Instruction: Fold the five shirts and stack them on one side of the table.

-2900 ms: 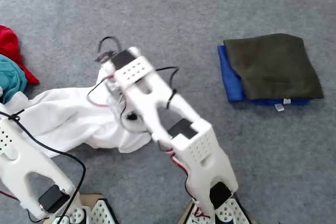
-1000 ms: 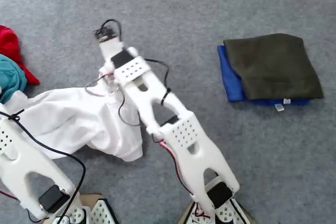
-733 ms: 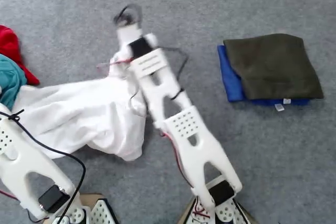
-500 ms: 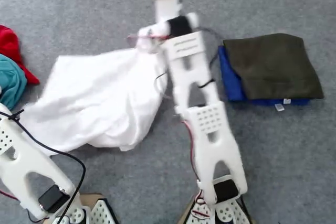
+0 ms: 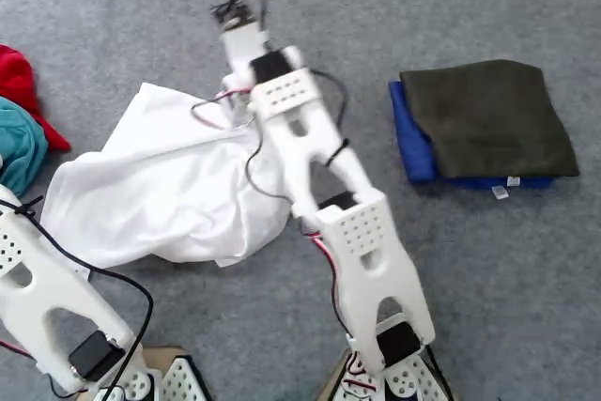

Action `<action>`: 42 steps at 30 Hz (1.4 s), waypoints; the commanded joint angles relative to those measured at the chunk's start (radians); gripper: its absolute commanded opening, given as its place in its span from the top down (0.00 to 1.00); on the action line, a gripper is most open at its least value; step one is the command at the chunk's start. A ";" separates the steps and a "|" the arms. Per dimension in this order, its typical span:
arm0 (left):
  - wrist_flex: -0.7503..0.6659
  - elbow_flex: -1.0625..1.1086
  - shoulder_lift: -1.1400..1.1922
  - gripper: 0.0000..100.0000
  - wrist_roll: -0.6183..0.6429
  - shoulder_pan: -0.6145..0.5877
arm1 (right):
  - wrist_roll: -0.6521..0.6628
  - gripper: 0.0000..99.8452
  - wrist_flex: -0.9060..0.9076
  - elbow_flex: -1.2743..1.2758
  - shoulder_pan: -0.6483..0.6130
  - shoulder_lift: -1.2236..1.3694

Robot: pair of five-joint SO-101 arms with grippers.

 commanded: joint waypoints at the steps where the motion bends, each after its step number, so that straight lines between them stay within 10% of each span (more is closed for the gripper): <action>1: 0.043 -0.045 -0.017 0.97 -0.005 0.039 | 0.005 0.82 -0.025 -0.073 -0.014 0.027; 7: 0.127 -0.177 -0.038 0.97 0.095 0.217 | 0.012 0.53 0.267 -0.275 0.083 0.031; 14: 0.104 -0.513 -0.089 0.97 0.245 0.507 | 0.012 0.59 0.433 -0.648 0.232 0.028; 23: -0.203 -0.193 -0.061 0.84 0.450 0.723 | 0.005 0.65 0.325 -0.651 0.370 0.130; 29: -0.232 -0.041 -0.015 0.83 0.523 0.765 | 0.008 0.66 0.287 -0.688 0.365 0.203; 36: 0.081 -0.015 0.012 0.83 0.571 0.651 | 0.005 0.66 0.275 -0.762 0.354 0.271; 42: 0.138 0.082 0.032 0.83 0.425 0.530 | 0.005 0.66 0.250 -0.765 0.336 0.305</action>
